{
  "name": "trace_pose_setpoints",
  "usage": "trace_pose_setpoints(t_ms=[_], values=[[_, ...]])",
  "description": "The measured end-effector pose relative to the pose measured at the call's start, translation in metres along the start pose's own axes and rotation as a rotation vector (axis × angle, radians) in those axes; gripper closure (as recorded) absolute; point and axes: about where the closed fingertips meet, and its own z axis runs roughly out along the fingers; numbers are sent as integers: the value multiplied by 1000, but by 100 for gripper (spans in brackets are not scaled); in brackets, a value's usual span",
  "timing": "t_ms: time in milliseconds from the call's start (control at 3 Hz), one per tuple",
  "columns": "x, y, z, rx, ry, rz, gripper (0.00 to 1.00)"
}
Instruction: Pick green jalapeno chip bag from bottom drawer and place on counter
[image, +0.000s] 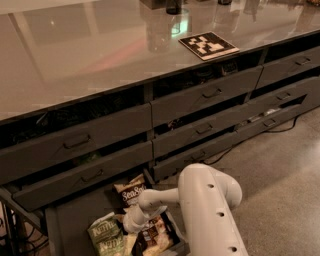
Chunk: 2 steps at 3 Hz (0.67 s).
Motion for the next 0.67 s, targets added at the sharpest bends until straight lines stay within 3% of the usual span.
trace_pose_setpoints(t_ms=[667], values=[[-3,6,11,-15,-10,-15,0]])
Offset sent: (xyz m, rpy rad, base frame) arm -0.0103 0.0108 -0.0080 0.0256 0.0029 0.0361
